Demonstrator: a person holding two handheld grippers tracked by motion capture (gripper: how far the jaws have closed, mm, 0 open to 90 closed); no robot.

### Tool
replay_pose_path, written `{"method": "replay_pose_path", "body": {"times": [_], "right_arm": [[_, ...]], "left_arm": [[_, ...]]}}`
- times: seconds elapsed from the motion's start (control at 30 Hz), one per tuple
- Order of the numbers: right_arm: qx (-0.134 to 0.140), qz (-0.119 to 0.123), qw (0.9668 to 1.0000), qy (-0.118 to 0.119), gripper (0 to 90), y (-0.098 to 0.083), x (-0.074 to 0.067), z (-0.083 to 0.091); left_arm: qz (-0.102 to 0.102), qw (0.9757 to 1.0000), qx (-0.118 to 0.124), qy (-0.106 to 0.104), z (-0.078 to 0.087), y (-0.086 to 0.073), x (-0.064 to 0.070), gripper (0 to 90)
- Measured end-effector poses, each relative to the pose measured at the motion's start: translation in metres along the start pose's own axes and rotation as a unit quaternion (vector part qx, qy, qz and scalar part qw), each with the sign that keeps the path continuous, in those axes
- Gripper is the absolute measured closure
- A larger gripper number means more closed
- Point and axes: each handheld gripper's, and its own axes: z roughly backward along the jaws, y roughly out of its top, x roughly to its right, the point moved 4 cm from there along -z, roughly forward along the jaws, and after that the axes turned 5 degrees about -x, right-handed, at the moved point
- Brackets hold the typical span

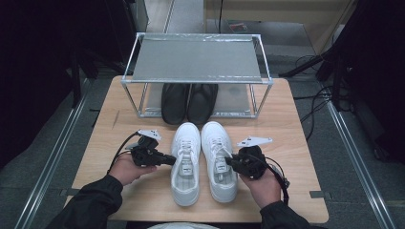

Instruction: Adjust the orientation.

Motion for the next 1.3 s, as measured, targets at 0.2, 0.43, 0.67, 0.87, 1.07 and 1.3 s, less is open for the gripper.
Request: {"method": "replay_pose_path", "body": {"times": [0.2, 0.43, 0.67, 0.87, 1.07, 1.3], "right_arm": [[0.002, 0.006, 1.0000, -0.005, 79.5, 0.000, 0.001, 0.000], [0.012, 0.003, 0.9999, -0.005, 79.9, 0.004, 0.010, -0.002], [0.018, -0.004, 0.9998, 0.004, 79.0, 0.009, 0.025, -0.003], [0.020, 0.004, 0.9998, 0.002, 72.9, 0.009, 0.025, -0.001], [0.041, -0.005, 0.9991, 0.007, 62.7, 0.010, 0.021, 0.008], [0.092, -0.014, 0.9948, 0.041, 62.7, 0.014, 0.011, 0.026]], "left_arm": [[-0.029, 0.9994, -0.015, -0.009, -0.012, 0.005, 0.015, 85.9], [-0.034, 0.9992, -0.016, -0.013, -0.018, 0.007, 0.021, 86.2], [-0.054, 0.9983, -0.020, -0.010, -0.024, 0.010, 0.029, 86.2], [-0.049, 0.9981, -0.022, -0.031, -0.019, 0.008, 0.029, 81.6], [-0.051, 0.9977, -0.014, -0.042, -0.011, 0.008, 0.032, 75.5], [-0.053, 0.9980, 0.006, -0.032, 0.004, 0.009, 0.030, 68.7]]}}
